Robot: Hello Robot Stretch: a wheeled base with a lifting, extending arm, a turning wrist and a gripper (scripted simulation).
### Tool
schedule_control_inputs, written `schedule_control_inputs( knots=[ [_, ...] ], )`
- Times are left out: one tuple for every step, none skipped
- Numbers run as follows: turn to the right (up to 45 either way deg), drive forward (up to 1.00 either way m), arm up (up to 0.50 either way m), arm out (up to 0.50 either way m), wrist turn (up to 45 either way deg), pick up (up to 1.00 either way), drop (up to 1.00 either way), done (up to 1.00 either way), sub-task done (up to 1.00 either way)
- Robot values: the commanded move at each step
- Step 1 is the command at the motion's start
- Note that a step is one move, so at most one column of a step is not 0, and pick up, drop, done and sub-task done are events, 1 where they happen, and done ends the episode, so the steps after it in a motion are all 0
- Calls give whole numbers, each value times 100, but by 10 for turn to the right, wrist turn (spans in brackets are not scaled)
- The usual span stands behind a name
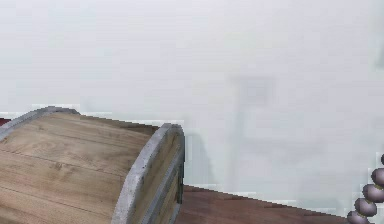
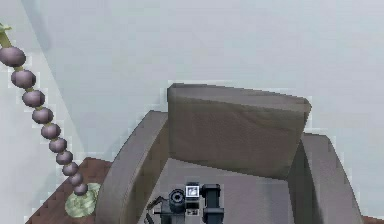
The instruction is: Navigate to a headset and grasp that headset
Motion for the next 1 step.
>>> schedule_control_inputs(
  knots=[
    [0, 0, 0, 0, 450, 0, 0, 0, 0]
  ],
)
